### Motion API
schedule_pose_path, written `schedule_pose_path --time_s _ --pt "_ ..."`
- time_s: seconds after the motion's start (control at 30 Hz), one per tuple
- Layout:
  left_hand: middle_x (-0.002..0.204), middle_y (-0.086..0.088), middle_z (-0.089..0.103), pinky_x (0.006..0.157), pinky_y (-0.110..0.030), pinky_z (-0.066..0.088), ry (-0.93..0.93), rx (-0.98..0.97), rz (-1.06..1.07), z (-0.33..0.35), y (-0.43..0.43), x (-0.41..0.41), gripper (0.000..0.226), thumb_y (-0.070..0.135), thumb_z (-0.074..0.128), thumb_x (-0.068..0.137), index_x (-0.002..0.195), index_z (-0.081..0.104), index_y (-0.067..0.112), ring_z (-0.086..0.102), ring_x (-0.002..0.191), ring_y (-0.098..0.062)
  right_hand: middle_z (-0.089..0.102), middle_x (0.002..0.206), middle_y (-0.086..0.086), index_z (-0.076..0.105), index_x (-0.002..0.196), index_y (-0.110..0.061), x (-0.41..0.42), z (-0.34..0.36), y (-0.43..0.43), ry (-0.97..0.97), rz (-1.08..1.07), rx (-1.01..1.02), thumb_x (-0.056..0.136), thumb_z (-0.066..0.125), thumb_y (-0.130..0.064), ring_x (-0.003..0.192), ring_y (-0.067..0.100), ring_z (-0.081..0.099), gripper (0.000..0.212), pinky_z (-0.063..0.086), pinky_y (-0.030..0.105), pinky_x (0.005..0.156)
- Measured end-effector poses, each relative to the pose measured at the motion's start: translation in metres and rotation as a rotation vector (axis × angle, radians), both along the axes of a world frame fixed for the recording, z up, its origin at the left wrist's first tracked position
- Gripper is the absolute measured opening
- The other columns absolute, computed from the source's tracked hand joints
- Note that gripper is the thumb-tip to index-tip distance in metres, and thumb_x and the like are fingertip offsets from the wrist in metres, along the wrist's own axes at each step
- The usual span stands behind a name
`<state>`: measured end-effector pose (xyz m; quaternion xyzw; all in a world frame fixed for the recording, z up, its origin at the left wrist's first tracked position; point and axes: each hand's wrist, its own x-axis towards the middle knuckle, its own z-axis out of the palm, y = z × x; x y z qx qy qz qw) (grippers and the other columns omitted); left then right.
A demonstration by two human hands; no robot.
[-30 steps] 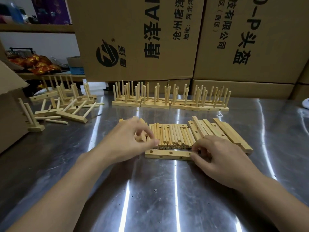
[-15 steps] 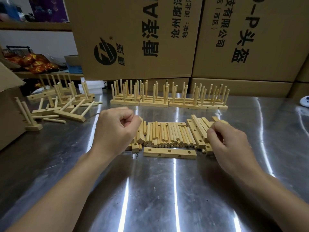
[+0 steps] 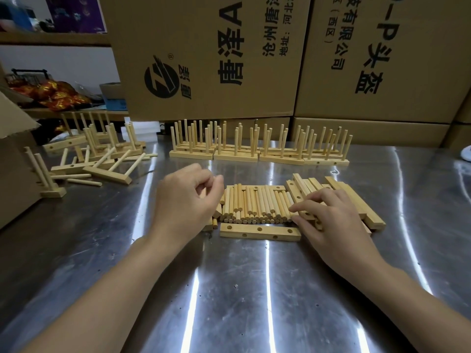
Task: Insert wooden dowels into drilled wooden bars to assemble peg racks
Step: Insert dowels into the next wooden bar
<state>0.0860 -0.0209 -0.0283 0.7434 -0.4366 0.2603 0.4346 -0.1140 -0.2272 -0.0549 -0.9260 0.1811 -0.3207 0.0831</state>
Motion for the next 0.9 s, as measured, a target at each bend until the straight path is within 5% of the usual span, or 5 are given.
schedule_pose_path --time_s 0.07,0.17,0.27,0.73,0.9 --pt "0.094 0.009 0.060 0.075 -0.028 0.045 -0.050 0.124 0.027 -0.006 -0.004 -0.002 0.013 0.037 0.073 0.096 0.094 0.075 0.024 0.054 0.091 -0.011 0.059 0.109 -0.014 0.080 0.114 -0.030 0.001 -0.001 0.003 -0.005 0.011 0.012 0.096 0.075 -0.033 0.113 0.010 0.045 0.020 0.039 0.032 0.098" --pt "0.145 0.012 0.047 0.111 -0.041 0.036 -0.066 0.368 0.043 -0.015 -0.009 0.001 0.052 0.059 0.065 0.092 0.140 0.065 0.037 0.035 0.141 -0.014 0.059 0.109 -0.015 0.079 0.115 -0.032 0.001 -0.002 0.006 -0.017 0.022 0.034 0.097 0.073 -0.035 0.113 0.011 0.045 0.019 0.039 0.034 0.098" --pt "0.167 0.015 0.026 0.125 -0.049 0.017 -0.036 0.503 0.025 -0.019 -0.011 0.005 0.068 0.069 0.050 0.088 0.151 0.055 0.043 0.007 0.158 -0.011 0.058 0.109 -0.016 0.077 0.116 -0.033 0.001 -0.002 0.007 -0.023 0.034 0.057 0.098 0.070 -0.037 0.112 0.009 0.043 0.020 0.038 0.033 0.098" --pt "0.140 0.025 0.051 0.115 -0.043 0.028 -0.021 0.491 -0.070 -0.019 -0.010 0.011 0.051 0.073 0.056 0.090 0.128 0.074 0.044 0.034 0.138 -0.003 0.057 0.111 -0.018 0.075 0.113 -0.037 0.000 -0.002 0.009 -0.009 0.044 0.126 0.100 0.066 -0.039 0.114 0.004 0.041 0.016 0.033 0.028 0.098" --pt "0.121 0.016 0.067 0.100 -0.048 0.046 -0.129 0.370 -0.100 -0.011 -0.008 0.004 0.032 0.049 0.065 0.097 0.119 0.080 0.032 0.052 0.122 -0.010 0.056 0.110 -0.020 0.074 0.111 -0.039 0.000 -0.001 0.011 -0.001 0.049 0.127 0.099 0.066 -0.039 0.114 0.004 0.042 0.014 0.033 0.027 0.098"
